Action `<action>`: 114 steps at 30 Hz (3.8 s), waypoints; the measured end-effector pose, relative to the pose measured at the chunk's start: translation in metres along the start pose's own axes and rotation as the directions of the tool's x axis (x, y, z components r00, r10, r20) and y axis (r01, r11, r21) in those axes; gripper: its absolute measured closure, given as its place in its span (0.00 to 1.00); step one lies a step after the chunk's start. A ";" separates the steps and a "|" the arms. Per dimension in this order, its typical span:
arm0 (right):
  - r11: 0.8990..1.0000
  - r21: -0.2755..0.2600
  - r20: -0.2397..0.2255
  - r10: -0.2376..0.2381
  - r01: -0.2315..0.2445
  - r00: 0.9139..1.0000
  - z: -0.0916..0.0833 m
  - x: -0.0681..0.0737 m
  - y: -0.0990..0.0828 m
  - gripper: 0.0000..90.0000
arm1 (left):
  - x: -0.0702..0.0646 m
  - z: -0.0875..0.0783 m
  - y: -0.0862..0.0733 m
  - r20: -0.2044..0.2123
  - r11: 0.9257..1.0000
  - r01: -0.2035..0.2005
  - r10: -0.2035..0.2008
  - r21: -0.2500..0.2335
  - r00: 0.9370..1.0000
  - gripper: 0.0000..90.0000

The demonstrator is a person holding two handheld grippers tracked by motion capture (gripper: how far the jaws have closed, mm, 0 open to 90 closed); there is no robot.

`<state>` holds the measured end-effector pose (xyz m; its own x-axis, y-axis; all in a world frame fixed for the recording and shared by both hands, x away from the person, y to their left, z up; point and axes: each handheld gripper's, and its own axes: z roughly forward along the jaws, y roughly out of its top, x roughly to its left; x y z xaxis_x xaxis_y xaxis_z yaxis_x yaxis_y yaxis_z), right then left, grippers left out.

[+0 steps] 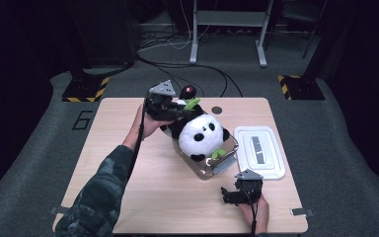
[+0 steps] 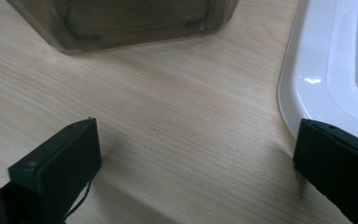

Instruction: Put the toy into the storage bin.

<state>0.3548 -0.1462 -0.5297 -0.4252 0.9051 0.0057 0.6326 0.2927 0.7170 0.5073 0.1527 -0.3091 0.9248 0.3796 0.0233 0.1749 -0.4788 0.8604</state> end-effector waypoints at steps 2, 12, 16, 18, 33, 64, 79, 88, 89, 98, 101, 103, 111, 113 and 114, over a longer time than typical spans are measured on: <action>1.000 0.000 0.000 -0.001 0.001 1.000 0.000 0.000 0.000 0.00 | 0.001 0.004 0.001 0.006 1.000 0.002 -0.002 -0.002 1.000 0.84; 1.000 0.000 0.002 0.001 -0.001 1.000 0.000 0.000 0.000 0.00 | 0.003 0.029 -0.002 0.047 1.000 0.021 -0.021 0.001 0.999 0.84; 1.000 0.000 0.002 0.001 -0.001 1.000 0.000 0.000 0.000 0.00 | 0.003 0.038 -0.005 0.049 1.000 0.029 -0.029 0.012 0.998 0.84; 1.000 0.000 0.002 0.000 0.000 1.000 0.000 0.000 0.000 0.00 | 0.004 0.042 -0.006 0.053 0.999 0.032 -0.033 0.013 0.998 0.84; 1.000 0.000 -0.001 -0.005 0.005 1.000 -0.001 0.000 0.000 0.00 | 0.011 0.053 -0.020 0.053 0.994 0.093 -0.095 0.052 0.994 0.72; 1.000 0.000 -0.004 -0.009 0.009 1.000 -0.001 0.000 0.000 0.01 | -0.013 0.096 -0.030 -0.058 0.951 0.215 -0.208 0.223 0.977 0.27; 1.000 -0.002 -0.005 -0.010 0.010 1.000 -0.001 0.000 0.000 0.01 | 0.001 0.072 -0.026 -0.110 0.957 0.273 -0.262 0.100 0.959 0.47; 1.000 -0.002 -0.008 -0.011 0.011 1.000 -0.001 0.000 0.000 0.01 | 0.007 0.092 -0.033 -0.098 0.915 0.367 -0.355 0.167 0.930 0.65; 1.000 -0.002 -0.008 -0.011 0.011 1.000 -0.001 0.000 0.000 0.01 | 0.007 0.095 -0.033 -0.119 0.906 0.382 -0.365 0.184 0.923 0.67; 1.000 -0.003 -0.010 -0.012 0.012 1.000 -0.001 0.000 0.000 0.02 | 0.002 0.115 -0.032 -0.192 0.862 0.388 -0.342 0.326 0.920 0.73; 1.000 -0.003 -0.010 -0.012 0.012 1.000 -0.001 0.000 0.000 0.02 | -0.002 0.121 -0.030 -0.222 0.852 0.371 -0.306 0.370 0.926 0.73; 1.000 -0.003 -0.010 -0.012 0.012 1.000 -0.001 0.000 0.000 0.02 | -0.003 0.124 -0.030 -0.237 0.845 0.364 -0.290 0.392 0.927 0.74; 1.000 -0.004 -0.008 -0.012 0.012 1.000 -0.001 0.000 -0.001 0.02 | -0.008 0.112 -0.026 -0.237 0.876 0.337 -0.266 0.344 0.934 0.52; 1.000 -0.004 -0.008 -0.012 0.012 1.000 -0.001 0.000 -0.001 0.02 | -0.007 0.104 -0.028 -0.221 0.887 0.353 -0.295 0.298 0.930 0.42; 1.000 -0.004 -0.008 -0.012 0.012 1.000 -0.001 0.000 -0.001 0.02 | -0.008 0.098 -0.028 -0.222 0.893 0.355 -0.300 0.277 0.928 0.40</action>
<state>0.3538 -0.1467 -0.5294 -0.4379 0.8990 0.0028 0.6250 0.3022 0.7198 0.5281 0.0860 -0.3835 0.7306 0.6715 -0.1234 0.5780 -0.5121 0.6354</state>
